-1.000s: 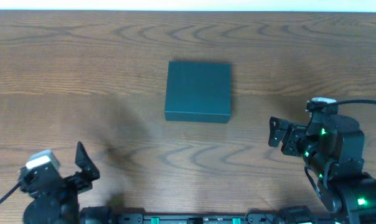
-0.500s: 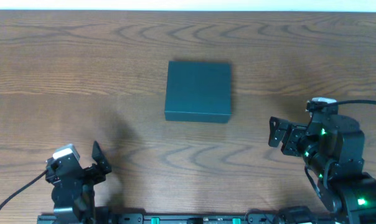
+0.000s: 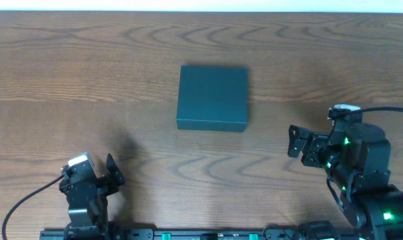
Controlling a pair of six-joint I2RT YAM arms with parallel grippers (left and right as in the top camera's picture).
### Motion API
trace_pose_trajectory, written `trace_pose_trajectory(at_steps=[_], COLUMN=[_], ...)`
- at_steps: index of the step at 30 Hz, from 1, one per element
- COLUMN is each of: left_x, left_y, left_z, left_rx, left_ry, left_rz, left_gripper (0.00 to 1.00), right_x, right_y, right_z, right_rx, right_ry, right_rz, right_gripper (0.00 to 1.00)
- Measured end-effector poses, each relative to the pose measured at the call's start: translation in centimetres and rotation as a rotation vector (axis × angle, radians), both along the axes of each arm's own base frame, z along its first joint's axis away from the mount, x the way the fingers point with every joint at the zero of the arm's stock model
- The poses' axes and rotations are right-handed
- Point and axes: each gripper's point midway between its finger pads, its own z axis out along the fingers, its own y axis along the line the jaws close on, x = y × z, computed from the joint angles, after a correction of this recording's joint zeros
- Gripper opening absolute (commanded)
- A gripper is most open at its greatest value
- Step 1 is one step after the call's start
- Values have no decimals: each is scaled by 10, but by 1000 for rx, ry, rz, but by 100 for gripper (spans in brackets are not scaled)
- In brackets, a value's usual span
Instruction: Pack container
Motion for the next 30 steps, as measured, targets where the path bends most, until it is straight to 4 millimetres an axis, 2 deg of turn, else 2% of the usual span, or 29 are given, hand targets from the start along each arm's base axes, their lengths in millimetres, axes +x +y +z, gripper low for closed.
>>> trace_pose_trajectory(at_steps=[3, 30], left_x=[3, 5], left_y=[-1, -4], left_z=[-10, -9], left_rx=[-4, -13], left_ry=[6, -1], left_rz=[-6, -23], left_gripper=[95, 95], right_x=[0, 0], right_y=[0, 0], right_z=[0, 0], right_rx=[0, 0], right_ry=[0, 0], right_rz=[0, 0], right_gripper=[99, 99])
